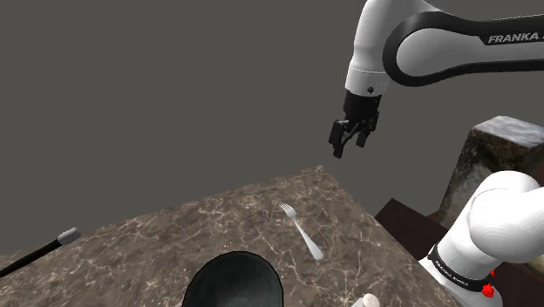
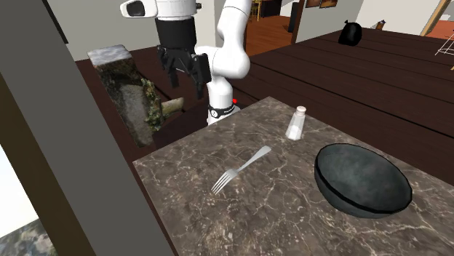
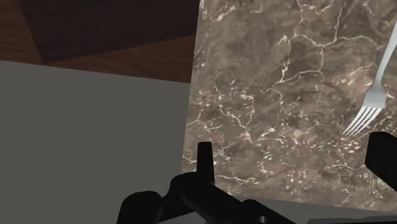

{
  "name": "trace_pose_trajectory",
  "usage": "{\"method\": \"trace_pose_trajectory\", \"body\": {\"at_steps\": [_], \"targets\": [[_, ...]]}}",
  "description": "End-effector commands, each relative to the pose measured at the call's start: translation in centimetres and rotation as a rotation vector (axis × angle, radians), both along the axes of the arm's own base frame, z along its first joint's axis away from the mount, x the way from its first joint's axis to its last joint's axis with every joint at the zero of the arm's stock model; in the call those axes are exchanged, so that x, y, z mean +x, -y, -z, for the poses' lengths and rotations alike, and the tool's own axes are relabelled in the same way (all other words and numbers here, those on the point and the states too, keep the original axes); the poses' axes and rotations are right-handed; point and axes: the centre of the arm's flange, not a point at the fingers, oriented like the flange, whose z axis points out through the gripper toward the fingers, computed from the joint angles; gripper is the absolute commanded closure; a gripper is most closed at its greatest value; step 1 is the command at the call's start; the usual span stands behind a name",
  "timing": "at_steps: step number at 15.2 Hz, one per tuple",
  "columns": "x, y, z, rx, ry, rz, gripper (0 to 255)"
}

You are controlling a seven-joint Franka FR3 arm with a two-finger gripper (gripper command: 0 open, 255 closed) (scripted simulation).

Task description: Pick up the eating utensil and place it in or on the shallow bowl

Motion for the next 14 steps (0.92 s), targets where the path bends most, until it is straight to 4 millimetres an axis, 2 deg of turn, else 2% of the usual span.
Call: {"method": "trace_pose_trajectory", "body": {"at_steps": [1,14], "targets": [[0.3,-2.3,1.6,0.004,-0.017,0.020,0],[1.4,-15.8,11.6,0.027,-0.124,0.130,0]]}}
